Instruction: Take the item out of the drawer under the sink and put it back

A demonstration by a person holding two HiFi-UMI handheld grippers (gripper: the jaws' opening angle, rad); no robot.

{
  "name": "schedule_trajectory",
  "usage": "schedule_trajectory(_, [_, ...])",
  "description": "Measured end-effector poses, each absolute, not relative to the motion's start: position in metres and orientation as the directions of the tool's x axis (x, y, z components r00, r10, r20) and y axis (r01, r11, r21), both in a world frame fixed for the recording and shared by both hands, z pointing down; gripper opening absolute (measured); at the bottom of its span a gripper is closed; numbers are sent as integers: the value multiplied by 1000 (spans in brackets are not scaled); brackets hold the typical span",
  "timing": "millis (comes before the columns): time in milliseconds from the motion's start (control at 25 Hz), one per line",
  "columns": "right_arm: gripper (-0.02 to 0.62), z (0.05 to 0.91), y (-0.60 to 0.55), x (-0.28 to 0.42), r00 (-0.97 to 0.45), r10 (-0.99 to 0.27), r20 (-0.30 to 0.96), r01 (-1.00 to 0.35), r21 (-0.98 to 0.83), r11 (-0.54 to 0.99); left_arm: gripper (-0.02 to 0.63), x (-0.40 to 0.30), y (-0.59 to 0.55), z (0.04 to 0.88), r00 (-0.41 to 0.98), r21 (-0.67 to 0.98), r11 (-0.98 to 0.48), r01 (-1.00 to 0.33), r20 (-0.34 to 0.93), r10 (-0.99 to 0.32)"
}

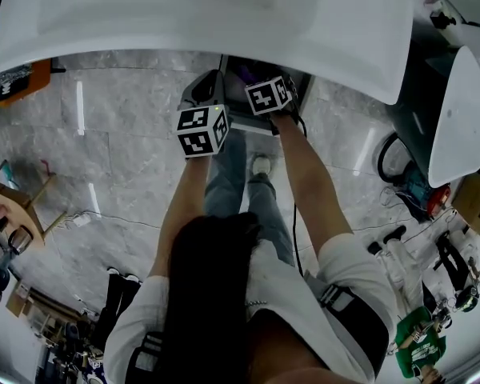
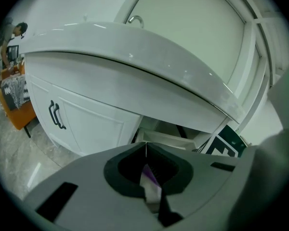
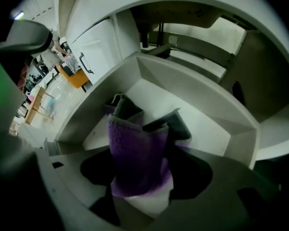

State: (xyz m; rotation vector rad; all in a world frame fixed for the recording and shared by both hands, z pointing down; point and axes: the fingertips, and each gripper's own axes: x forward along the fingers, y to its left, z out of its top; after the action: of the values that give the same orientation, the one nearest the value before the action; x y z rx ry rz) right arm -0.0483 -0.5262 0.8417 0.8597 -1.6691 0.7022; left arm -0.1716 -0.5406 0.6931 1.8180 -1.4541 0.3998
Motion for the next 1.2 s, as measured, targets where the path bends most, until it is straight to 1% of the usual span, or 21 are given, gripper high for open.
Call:
schedule_trajectory(120, [309,841,-527,-49,-138,-192,972,-830,-8,558,5,-180,-540,697,288,370,-31,-928,664,-690])
schedule_trajectory(160, [281,840,-527,-50,-145,-193,971,-830,-13,557,5,-181,-540,697,286,373,-25,-928,665,-690])
schedule_trajectory(200, [232,840,-527,-51,-154,-193,969,-830,-21,557,5,-182,-539,697,285,373,-23,-927,665,-690])
schedule_trajectory(240, [197,839,-526,-52,-163,-190,968,-829,-30,558,5,-181,-539,696,285,374,-22,-927,665,-690])
schedule_trajectory(400, [119,839,-524,-54,-188,-165,968,-822,-64,566,5,-174,-539,694,295,377,-31,-926,668,-683])
schedule_trajectory(520, [106,833,-528,-51,-204,-184,961,-836,-73,544,5,-168,-540,690,311,383,-47,-923,667,-677])
schedule_trajectory(720, [102,798,-529,-42,-262,-274,925,-858,-93,506,5,-157,-538,683,338,381,-88,-920,664,-667])
schedule_trajectory(920, [101,746,-514,-40,-346,-348,871,-842,-125,525,5,-154,-521,676,348,357,-124,-926,677,-648])
schedule_trajectory(1200, [101,658,-498,-25,-441,-477,760,-844,-172,507,5,-134,-502,635,346,370,-124,-921,627,-698])
